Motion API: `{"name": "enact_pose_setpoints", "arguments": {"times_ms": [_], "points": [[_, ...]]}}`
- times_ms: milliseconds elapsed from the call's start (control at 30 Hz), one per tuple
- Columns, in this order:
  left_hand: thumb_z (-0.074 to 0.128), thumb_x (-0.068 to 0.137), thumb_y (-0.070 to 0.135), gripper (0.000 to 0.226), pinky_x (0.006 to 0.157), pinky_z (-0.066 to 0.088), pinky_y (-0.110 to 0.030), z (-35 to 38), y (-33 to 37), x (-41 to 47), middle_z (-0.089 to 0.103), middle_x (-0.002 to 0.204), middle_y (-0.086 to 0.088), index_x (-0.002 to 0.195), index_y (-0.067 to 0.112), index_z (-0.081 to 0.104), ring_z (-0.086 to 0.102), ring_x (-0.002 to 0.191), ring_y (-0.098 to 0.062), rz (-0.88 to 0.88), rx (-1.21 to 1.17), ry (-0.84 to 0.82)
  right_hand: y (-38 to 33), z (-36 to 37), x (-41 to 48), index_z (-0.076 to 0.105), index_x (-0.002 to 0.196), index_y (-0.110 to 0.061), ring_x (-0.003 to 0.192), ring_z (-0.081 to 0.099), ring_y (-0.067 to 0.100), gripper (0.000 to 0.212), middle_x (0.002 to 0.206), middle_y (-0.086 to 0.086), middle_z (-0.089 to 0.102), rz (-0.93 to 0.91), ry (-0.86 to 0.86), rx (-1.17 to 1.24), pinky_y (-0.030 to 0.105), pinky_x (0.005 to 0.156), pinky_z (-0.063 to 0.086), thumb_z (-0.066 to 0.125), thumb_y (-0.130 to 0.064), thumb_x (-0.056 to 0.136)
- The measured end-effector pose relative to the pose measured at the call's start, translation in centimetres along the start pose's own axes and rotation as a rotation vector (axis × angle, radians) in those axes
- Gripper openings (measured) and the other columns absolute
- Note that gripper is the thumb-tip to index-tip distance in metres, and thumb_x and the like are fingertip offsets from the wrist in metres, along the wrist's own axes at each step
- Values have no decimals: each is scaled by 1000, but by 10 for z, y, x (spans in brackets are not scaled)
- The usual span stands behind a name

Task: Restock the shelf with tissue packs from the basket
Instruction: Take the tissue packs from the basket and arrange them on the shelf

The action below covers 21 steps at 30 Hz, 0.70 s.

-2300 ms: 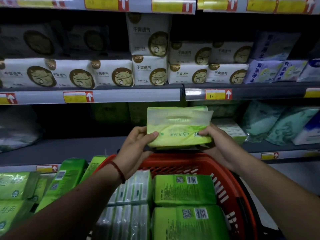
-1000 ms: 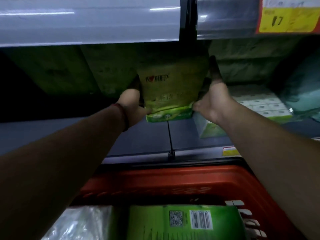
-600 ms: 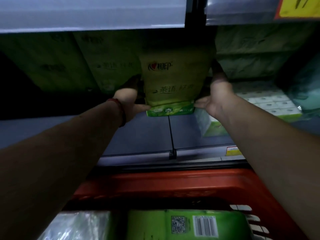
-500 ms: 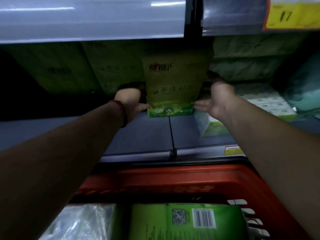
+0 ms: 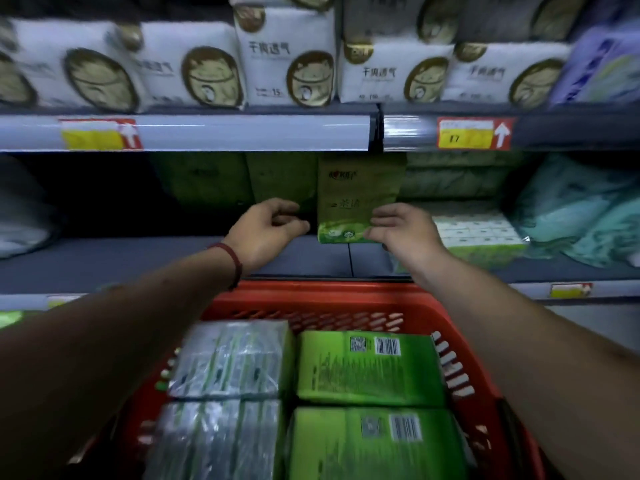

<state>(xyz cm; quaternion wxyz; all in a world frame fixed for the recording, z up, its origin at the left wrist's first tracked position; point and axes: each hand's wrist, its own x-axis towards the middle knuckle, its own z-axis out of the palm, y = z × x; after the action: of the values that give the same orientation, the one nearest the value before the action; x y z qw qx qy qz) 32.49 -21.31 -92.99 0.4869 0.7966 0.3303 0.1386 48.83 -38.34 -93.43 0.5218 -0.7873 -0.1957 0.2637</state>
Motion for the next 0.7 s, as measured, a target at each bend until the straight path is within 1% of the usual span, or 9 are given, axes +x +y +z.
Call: {"name": "enact_pose_setpoints", "arguments": {"times_ms": [67,167,267,333,433,500,533,633,700], "points": [[75,93,29,45,103,54,-40,-11,-2,-25,73,119,-1,134,18,61,69,112,-17,33,72,-36,-11,3,-22,64,121,-14,115,64,23,45,119,4,67,-50,-53,-74,39,100,52,84,-5,81],[75,93,30,47,95,57,-38,-28,4,-65,68,128,1,137,22,58,67,113,-16,64,158,-66,-28,5,-59,62,129,-14,112,64,20,53,125,2,66,-117,-114,-171,32,92,49,85,-10,81],[75,92,31,45,97,56,-39,-34,10,-102,68,127,5,134,26,60,68,109,-16,89,262,-93,-37,6,-93,62,131,-14,110,66,20,59,124,2,68,-189,-168,-276,35,96,53,88,-16,79],[75,91,28,43,97,56,-37,-31,12,-124,69,128,2,132,25,61,69,106,-15,93,300,-142,-36,5,-113,62,131,-15,108,68,19,61,122,1,69,-200,-212,-357,36,97,54,90,-21,76],[74,91,34,52,93,50,-26,-24,12,-148,66,136,2,139,23,57,66,114,-17,107,496,-232,-23,1,-136,63,129,-18,104,69,17,62,122,0,70,-170,-301,-419,37,93,57,91,-23,74],[72,93,35,56,89,41,-18,-18,10,-156,62,141,2,144,20,54,61,123,-16,102,572,-295,-16,-2,-149,63,128,-17,100,70,15,59,120,1,68,-111,-376,-421,28,81,58,90,-19,76],[72,94,34,56,89,39,-18,-14,8,-159,61,143,1,145,19,53,60,125,-16,89,578,-323,-11,-2,-154,63,128,-16,101,69,16,58,120,1,67,-80,-404,-427,25,78,57,90,-17,76],[71,94,32,60,90,39,-20,-5,3,-157,58,146,-2,149,19,48,56,129,-20,69,662,-388,1,-3,-158,63,128,-18,107,66,17,59,124,1,66,-37,-439,-492,28,89,53,90,-17,76],[72,92,33,67,103,42,-27,-2,0,-149,54,149,-6,151,20,44,52,132,-24,74,763,-426,9,-2,-158,61,130,-20,105,64,15,59,126,-1,65,-28,-450,-538,28,90,51,89,-20,77]]}}
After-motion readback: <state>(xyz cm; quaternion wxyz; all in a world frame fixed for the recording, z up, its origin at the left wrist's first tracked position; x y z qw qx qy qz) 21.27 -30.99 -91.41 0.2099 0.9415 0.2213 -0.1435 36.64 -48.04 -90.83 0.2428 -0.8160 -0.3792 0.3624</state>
